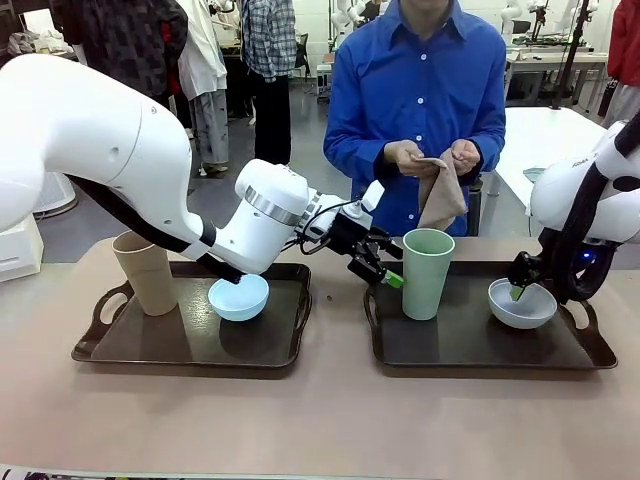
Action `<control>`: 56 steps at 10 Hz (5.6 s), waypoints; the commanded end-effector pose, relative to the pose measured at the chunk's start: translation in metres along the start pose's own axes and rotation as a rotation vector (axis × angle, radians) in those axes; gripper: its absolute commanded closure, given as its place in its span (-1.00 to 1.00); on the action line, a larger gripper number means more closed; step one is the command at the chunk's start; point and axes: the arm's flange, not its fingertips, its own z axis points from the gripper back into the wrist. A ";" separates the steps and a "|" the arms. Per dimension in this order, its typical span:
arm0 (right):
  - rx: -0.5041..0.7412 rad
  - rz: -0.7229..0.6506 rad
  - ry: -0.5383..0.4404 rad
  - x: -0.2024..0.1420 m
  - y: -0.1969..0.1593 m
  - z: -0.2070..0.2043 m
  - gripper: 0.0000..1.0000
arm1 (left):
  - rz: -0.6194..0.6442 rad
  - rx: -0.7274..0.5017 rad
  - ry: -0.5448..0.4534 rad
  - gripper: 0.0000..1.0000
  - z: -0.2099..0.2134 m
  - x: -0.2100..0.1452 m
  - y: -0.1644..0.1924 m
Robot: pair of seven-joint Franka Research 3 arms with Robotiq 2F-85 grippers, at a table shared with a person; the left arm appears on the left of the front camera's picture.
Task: Set up a tray with a mat and arrange the tableware.
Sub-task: Pick up the Picnic Bowl and Reusable plastic cup from the Handle tray in front of the human's position and hold them in the air, then place the Picnic Bowl and Reusable plastic cup back onto the Handle tray in front of the human's position.
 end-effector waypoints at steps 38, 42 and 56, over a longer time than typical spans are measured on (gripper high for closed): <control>0.042 0.172 -0.298 -0.138 0.024 0.223 1.00 | -0.113 0.080 0.024 1.00 0.019 0.180 -0.083; 0.042 0.172 -0.298 -0.138 0.024 0.223 1.00 | -0.113 0.080 0.024 1.00 0.019 0.180 -0.083; 0.042 0.172 -0.298 -0.138 0.024 0.223 1.00 | -0.113 0.080 0.024 1.00 0.019 0.180 -0.083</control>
